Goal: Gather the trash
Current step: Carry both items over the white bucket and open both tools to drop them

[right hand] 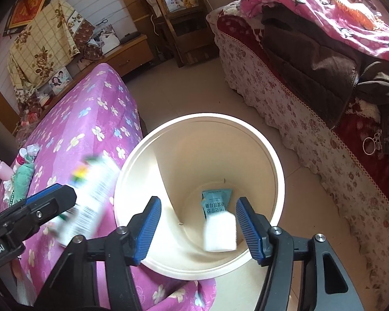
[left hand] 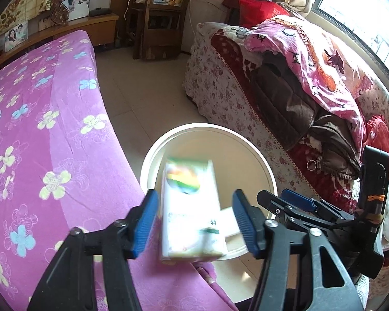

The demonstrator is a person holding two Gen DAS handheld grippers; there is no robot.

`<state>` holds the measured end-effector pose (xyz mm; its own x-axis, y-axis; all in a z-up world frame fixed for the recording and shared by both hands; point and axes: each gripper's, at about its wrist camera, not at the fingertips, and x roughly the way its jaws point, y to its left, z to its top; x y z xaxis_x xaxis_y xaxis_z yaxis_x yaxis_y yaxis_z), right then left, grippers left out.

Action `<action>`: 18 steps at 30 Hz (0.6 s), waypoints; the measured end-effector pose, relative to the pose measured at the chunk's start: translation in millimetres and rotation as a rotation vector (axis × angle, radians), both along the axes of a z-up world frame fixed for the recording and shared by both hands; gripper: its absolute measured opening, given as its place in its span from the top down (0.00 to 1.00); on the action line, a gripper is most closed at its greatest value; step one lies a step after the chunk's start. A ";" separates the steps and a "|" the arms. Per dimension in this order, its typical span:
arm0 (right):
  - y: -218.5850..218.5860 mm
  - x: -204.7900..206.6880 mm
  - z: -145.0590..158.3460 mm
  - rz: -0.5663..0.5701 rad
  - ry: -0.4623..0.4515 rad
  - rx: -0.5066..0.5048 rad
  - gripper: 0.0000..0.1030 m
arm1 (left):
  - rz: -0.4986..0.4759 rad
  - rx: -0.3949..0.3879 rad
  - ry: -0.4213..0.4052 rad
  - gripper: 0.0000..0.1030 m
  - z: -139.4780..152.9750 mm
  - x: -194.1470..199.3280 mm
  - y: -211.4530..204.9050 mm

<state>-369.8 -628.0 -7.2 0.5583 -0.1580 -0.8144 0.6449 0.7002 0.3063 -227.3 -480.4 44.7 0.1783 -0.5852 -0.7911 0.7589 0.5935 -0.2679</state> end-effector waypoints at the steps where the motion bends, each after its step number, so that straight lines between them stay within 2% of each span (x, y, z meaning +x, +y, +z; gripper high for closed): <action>1: 0.1 0.0 0.3 -0.001 0.001 -0.002 0.38 | 0.002 -0.001 -0.001 0.37 0.5 0.1 1.1; 18: 24.3 9.9 11.4 0.024 -0.013 -0.014 0.38 | 0.074 0.020 -0.071 0.37 12.4 5.1 36.1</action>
